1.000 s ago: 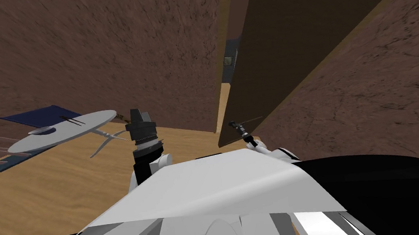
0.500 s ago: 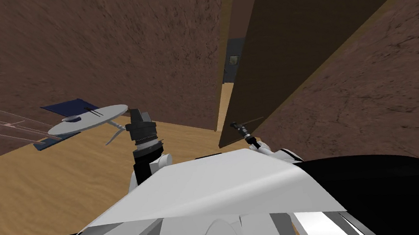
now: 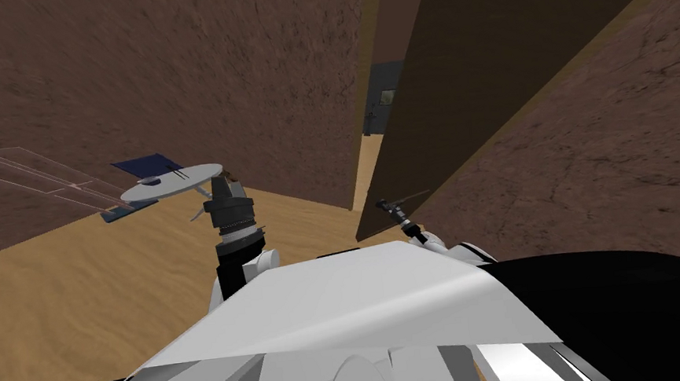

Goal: Pull the door open

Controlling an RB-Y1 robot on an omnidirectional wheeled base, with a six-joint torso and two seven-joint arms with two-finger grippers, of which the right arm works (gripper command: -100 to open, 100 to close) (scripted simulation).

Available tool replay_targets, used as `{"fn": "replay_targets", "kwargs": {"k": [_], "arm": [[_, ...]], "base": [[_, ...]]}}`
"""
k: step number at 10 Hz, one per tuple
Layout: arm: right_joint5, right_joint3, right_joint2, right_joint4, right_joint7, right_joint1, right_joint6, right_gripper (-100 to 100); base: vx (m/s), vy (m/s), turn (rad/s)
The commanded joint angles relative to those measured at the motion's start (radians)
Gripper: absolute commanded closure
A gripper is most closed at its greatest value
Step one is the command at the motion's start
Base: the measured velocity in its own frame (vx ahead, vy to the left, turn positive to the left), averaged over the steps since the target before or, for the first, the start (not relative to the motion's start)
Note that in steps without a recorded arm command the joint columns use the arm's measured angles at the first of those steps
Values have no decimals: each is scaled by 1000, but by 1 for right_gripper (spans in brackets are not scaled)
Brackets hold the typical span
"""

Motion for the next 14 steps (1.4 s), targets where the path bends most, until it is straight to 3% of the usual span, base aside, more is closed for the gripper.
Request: {"fn": "replay_targets", "kwargs": {"k": [1, 5, 11, 12, 14], "arm": [[1, 1, -5, 8, -4, 5, -18, 100], [3, 3, -13, 20, -10, 14, -44, 100], [7, 6, -31, 48, -23, 33, -107, 100], [6, 5, -30, 27, -22, 40, -89, 100], [2, 7, -34, 39, -25, 51, -110, 100]], "base": [[-131, -72, 199], [-175, -98, 144], [-187, -96, 160], [-90, -40, 32], [-153, -94, 195]]}}
